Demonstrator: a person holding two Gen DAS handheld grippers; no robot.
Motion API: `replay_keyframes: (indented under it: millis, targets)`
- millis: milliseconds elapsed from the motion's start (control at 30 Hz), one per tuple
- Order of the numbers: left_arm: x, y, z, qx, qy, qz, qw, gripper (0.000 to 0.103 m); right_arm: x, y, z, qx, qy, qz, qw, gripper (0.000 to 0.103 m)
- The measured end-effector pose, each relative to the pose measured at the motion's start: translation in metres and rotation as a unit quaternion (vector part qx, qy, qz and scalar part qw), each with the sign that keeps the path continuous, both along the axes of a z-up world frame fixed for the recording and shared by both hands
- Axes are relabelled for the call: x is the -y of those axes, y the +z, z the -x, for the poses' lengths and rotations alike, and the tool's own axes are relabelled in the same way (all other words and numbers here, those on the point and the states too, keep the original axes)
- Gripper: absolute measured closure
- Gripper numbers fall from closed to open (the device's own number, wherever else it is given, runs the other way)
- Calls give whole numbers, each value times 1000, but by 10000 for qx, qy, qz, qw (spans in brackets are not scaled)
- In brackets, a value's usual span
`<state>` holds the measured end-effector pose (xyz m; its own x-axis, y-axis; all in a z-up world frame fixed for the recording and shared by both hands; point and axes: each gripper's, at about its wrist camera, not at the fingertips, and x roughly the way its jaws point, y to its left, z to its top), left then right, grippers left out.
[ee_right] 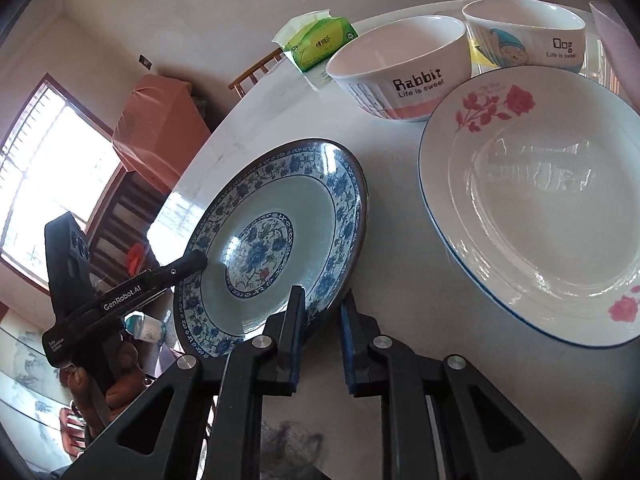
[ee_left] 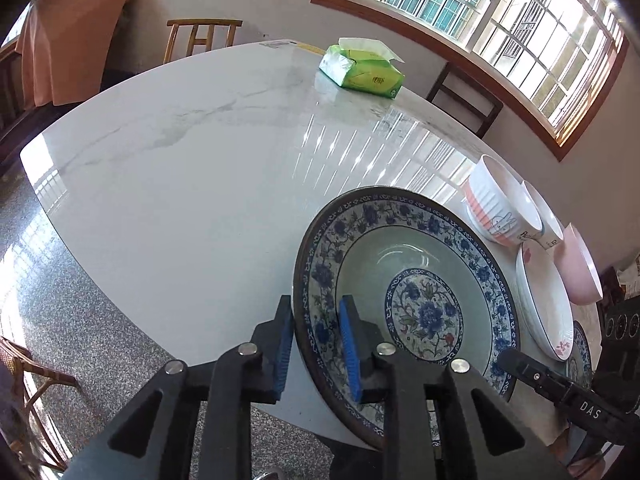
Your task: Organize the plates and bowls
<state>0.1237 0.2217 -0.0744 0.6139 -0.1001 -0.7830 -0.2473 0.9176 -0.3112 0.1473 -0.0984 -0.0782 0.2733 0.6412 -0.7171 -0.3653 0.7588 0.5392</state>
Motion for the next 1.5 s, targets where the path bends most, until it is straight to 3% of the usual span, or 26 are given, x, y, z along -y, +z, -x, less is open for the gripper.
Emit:
replay_keyframes:
  millis: [167,267,300,333,433,500,600,667,767,933,1133,1267,1500]
  targets:
    - [-6,-3,2,62,55,-29,10000,79,6,-5,-2,-14,23,-97,9999,86]
    - [-2,4,8,210,327,-549,9977,74,15,-1,2,-21,-15,-147,9999,78]
    - [-1,9,12,283,429,-733,9960,69,20,4,5,58,-52,-170,9998,65]
    - [-1,13,18,391,522,-860,9942,66,24,10,10,171,-74,-188,9996,61]
    - [1,34,41,837,803,-1093,9872,58,52,29,33,519,-148,-281,9981,61]
    - [11,48,55,1115,609,-1102,9858,57,83,45,53,715,-277,-425,9961,61]
    - [50,62,66,1229,-237,-860,9884,54,143,63,80,866,-763,-446,9923,60]
    - [87,63,63,1111,-1027,-439,9875,52,188,70,96,899,-1191,-312,9883,59]
    - [144,53,56,745,-2106,369,9740,52,258,77,120,990,-1865,46,9774,56]
    - [229,38,37,303,-2865,726,9549,52,343,71,136,834,-2511,212,9641,53]
    - [280,19,4,-170,-3000,907,9495,52,382,42,123,428,-2504,-328,9666,53]
    - [297,14,-3,-305,-2952,784,9517,52,378,34,109,355,-2278,-372,9723,53]
    - [309,1,-11,-717,-2953,944,9480,52,377,25,87,181,-2001,-683,9772,53]
